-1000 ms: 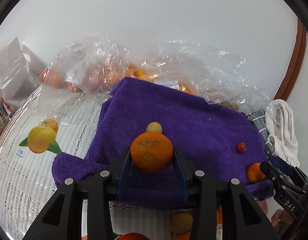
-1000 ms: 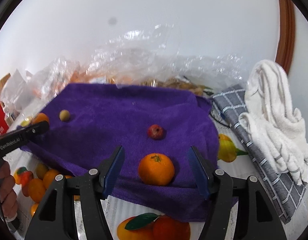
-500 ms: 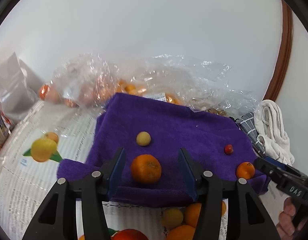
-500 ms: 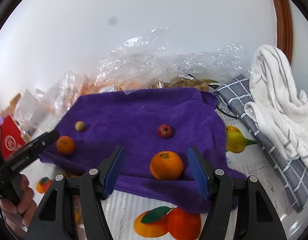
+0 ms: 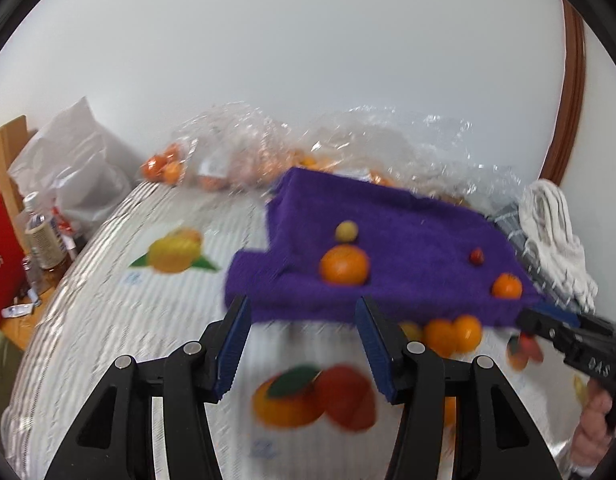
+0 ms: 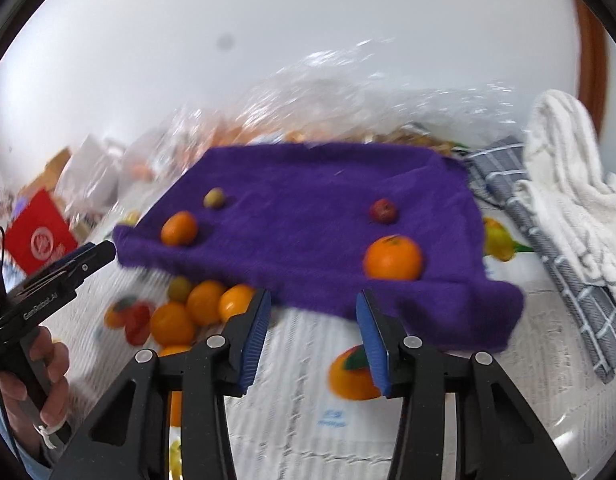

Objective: Organize fruits
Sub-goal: 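Move both open tools back toward the remaining oranges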

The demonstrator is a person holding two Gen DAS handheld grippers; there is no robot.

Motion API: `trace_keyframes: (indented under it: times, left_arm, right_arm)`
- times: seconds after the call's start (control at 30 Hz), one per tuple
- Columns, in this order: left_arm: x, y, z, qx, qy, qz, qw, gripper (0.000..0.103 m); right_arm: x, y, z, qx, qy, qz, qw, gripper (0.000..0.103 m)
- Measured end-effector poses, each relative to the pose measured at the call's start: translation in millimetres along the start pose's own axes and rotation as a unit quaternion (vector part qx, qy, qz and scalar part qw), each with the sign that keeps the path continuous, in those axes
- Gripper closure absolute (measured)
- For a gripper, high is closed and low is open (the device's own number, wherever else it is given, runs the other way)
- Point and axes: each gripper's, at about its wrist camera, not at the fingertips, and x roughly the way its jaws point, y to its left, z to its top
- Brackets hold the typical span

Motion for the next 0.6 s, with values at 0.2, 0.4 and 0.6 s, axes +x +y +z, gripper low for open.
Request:
trace_keyframes:
  times: [0.2, 0.4, 0.6]
  left_arm:
    - [-7, 17, -15, -0.002, 0.020, -0.004, 0.9998, 0.054]
    - [6, 28, -17, -0.033, 0.055, -0.009, 0.9979, 0.053]
    - [13, 35, -20, -0.052, 0.076, -0.016, 0.9956, 0.054]
  right_arm:
    - [25, 27, -3, -0.034, 0.047, 0.045, 0.997, 0.058]
    - [51, 32, -1, -0.035, 0.077, 0.054, 0.995, 0.058]
    - [58, 26, 3, -0.009, 0.081, 0.088, 0.993, 0.064]
